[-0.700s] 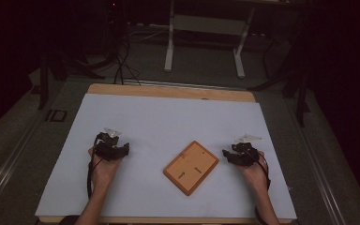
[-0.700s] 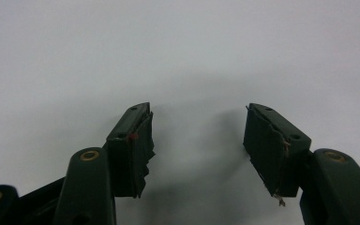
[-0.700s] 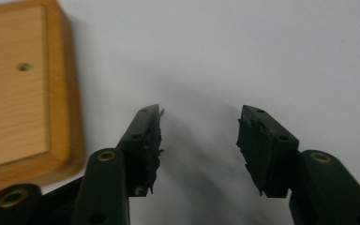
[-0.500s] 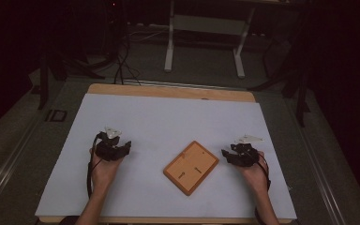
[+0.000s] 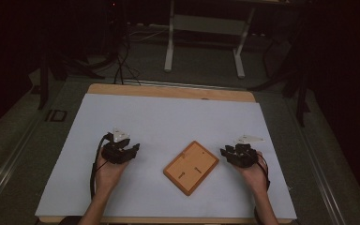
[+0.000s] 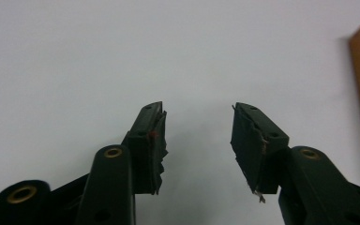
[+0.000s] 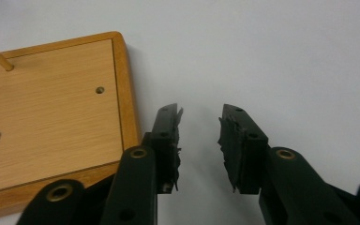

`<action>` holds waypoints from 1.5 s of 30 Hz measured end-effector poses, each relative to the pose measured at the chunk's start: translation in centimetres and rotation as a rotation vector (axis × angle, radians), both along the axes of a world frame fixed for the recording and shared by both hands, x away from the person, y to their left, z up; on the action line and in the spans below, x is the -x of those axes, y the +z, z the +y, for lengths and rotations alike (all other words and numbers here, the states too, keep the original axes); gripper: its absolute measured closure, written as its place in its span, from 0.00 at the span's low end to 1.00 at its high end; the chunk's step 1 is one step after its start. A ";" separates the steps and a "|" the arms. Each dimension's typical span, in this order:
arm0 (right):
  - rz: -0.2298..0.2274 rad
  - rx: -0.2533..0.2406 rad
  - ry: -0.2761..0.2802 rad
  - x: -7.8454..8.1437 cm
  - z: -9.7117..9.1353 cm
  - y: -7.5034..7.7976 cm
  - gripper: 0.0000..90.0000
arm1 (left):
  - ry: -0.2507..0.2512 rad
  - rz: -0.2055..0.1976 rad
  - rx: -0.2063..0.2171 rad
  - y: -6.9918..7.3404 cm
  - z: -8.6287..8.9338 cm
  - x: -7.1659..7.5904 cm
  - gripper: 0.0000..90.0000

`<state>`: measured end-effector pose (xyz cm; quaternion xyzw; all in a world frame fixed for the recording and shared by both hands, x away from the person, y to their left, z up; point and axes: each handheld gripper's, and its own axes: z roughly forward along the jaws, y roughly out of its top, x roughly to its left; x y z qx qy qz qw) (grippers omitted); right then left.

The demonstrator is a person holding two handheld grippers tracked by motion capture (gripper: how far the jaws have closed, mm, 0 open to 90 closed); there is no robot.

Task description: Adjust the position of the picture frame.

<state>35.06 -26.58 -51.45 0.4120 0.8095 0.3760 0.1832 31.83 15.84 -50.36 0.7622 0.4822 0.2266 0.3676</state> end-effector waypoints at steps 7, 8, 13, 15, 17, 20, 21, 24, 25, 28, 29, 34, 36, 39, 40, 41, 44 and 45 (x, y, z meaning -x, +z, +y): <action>-0.005 -0.011 0.007 0.2 0.6 0.1 0.73 | -0.050 0.016 0.017 -0.1 -0.8 0.1 0.61; -0.008 -0.006 0.010 0.3 0.7 0.2 0.73 | -0.058 0.024 0.017 -0.2 -1.0 0.0 0.62; -0.011 0.015 0.027 0.5 1.1 0.4 0.73 | -0.104 0.041 0.012 -0.1 -2.1 0.2 0.63; -0.008 0.016 0.029 0.7 1.0 0.4 0.73 | -0.118 0.044 0.013 0.0 -2.6 0.2 0.63; -0.004 0.009 0.023 0.9 0.9 0.2 0.73 | -0.129 0.047 0.027 0.0 -3.0 0.1 0.63; 0.002 -0.007 0.020 1.0 0.8 0.1 0.73 | -0.139 0.048 0.032 0.0 -3.3 0.0 0.63; 0.001 -0.007 0.019 1.1 0.8 0.0 0.73 | -0.147 0.049 0.046 0.0 -3.6 -0.1 0.63; 0.002 -0.015 0.022 1.2 1.0 -0.2 0.75 | -0.168 0.050 0.050 0.0 -4.2 -0.2 0.64; 0.001 -0.011 0.026 1.2 1.1 -0.3 0.76 | -0.172 0.050 0.048 0.0 -4.3 -0.2 0.64; 0.001 -0.009 0.033 1.2 1.6 -0.4 0.77 | -0.200 0.047 0.055 -0.1 -5.0 -0.1 0.65; 0.001 -0.005 0.037 1.1 1.7 -0.4 0.77 | -0.208 0.049 0.056 -0.1 -5.2 -0.1 0.65; -0.001 0.002 0.051 1.0 2.4 -0.5 0.77 | -0.250 0.059 0.064 -0.2 -6.3 0.0 0.65; 0.000 0.000 0.054 1.0 2.6 -0.5 0.77 | -0.264 0.060 0.070 -0.3 -6.7 0.0 0.64; 0.003 -0.001 0.056 1.0 2.7 -0.6 0.77 | -0.285 0.064 0.074 -0.3 -7.4 0.1 0.64; 0.003 -0.001 0.056 1.0 2.7 -0.6 0.77 | -0.296 0.065 0.068 -0.3 -7.6 0.1 0.65; 0.003 -0.002 0.057 1.0 2.7 -0.6 0.77 | -0.299 0.065 0.069 -0.3 -7.9 0.1 0.65; 0.002 -0.001 0.056 1.0 2.7 -0.6 0.77 | -0.317 0.068 0.069 -0.1 -8.4 0.1 0.66; 0.000 -0.003 0.056 1.0 2.7 -0.6 0.77 | -0.319 0.067 0.073 -0.1 -8.7 0.1 0.66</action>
